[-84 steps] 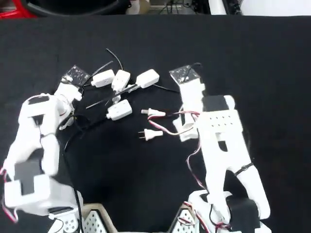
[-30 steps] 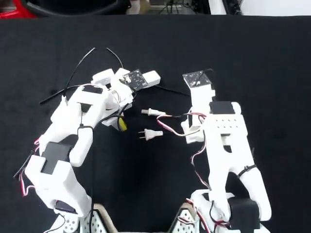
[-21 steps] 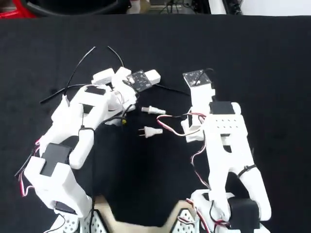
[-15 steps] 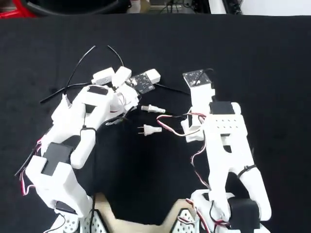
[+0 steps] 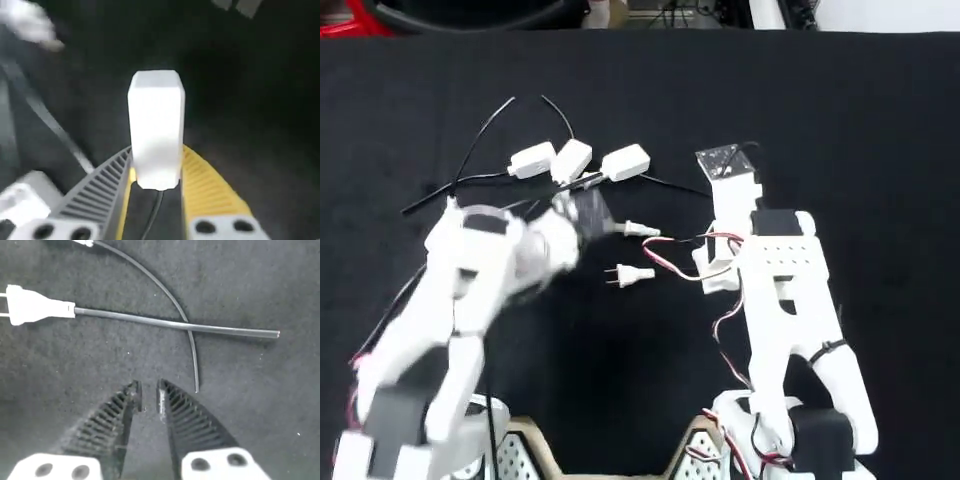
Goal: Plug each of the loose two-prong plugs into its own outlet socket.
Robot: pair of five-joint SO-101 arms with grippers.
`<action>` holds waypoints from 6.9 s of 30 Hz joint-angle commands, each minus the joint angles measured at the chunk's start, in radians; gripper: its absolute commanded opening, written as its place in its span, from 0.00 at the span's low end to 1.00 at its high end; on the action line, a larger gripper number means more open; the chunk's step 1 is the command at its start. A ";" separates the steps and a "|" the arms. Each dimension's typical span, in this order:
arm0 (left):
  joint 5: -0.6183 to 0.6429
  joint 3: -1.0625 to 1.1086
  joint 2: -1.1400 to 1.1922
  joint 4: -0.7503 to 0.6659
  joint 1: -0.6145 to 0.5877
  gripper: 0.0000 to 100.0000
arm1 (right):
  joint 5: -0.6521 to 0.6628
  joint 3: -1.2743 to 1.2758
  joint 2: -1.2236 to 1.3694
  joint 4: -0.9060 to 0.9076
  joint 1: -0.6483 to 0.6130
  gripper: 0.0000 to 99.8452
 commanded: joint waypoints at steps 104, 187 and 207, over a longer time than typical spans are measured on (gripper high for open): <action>0.316 0.773 -1.392 0.192 -0.323 0.40 | -1.356 -0.591 0.590 -0.100 -0.279 0.12; 0.316 0.794 -1.392 0.160 -0.315 0.40 | 0.288 -1.145 1.144 0.446 -0.520 0.09; 0.316 0.794 -1.392 0.160 -0.315 0.40 | 0.063 -1.365 1.218 0.531 -0.463 0.01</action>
